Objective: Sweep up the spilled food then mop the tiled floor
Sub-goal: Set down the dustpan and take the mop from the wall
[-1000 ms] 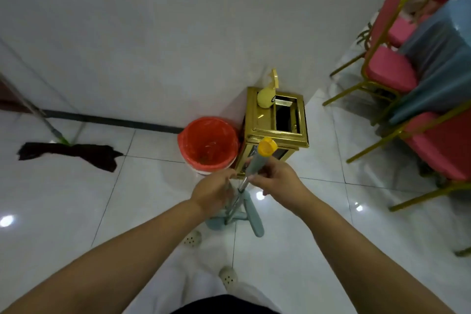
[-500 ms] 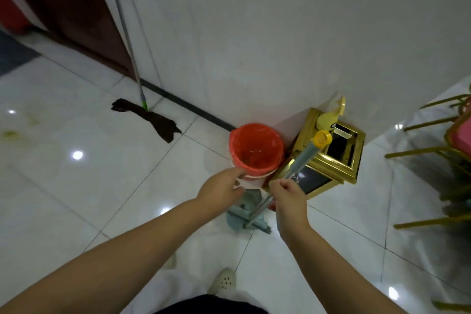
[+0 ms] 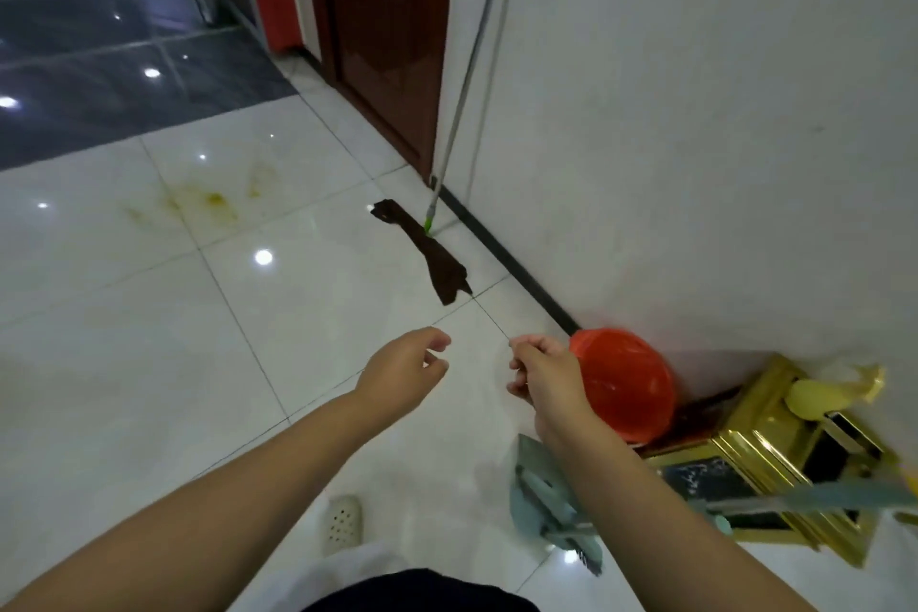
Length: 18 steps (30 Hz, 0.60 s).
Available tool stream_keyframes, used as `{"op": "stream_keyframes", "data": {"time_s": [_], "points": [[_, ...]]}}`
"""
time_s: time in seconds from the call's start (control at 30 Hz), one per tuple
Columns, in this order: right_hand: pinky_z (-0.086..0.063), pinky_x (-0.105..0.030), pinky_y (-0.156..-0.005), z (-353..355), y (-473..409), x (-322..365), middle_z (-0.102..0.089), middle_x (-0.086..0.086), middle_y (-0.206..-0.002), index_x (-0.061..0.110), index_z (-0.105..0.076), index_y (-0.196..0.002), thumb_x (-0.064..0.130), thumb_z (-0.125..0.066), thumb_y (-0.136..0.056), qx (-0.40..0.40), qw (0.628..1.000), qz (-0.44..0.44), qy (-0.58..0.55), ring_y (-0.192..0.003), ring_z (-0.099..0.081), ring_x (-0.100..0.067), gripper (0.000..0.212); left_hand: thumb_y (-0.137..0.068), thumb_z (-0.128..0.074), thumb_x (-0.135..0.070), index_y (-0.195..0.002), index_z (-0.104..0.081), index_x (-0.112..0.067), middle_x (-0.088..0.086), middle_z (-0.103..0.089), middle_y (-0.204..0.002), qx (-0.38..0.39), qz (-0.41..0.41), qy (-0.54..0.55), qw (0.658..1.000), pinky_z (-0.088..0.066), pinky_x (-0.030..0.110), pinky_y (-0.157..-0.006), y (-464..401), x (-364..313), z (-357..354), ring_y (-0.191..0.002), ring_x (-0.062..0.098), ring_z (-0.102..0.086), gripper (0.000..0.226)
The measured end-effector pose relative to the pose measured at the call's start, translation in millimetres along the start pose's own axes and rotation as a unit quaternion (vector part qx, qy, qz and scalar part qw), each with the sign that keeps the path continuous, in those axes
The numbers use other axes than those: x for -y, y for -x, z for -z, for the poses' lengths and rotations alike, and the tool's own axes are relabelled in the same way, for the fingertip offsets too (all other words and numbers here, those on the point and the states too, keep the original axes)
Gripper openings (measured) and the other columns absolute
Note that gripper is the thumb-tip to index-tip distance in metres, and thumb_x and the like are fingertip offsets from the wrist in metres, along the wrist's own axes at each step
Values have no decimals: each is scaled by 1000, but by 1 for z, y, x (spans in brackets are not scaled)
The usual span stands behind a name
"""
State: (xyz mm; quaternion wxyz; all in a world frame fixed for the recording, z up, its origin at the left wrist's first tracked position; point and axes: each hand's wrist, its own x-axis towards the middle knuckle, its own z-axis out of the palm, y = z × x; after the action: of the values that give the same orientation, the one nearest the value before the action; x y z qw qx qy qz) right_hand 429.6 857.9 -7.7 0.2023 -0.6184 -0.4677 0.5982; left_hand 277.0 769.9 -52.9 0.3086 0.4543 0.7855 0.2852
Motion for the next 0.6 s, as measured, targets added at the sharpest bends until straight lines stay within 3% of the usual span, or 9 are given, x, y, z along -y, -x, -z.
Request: {"op": "stream_keyframes", "data": {"time_s": [0.3,0.6], "points": [[-50,-22,-51,-146,-39,54,-54,-5,-71,12,-64,-88,11,-56,-93,50,999,-13,-2,-54,-47,-12,9,-92,-54,-23,-121,-59,-23,-9,-62,-117,-63,72,61,994,-41,20,-82,-49,93,120,-97,7,-58,30],[-50,-21,-48,-182,-90,98,-54,-3,-66,13,-65,-90,6,-53,-92,39,999,-19,-13,-48,-45,-9,14,-93,-53,-23,-116,-61,-20,-7,-63,-112,-63,88,89,990,-46,23,-74,-117,109,161,-91,9,-56,25]]}}
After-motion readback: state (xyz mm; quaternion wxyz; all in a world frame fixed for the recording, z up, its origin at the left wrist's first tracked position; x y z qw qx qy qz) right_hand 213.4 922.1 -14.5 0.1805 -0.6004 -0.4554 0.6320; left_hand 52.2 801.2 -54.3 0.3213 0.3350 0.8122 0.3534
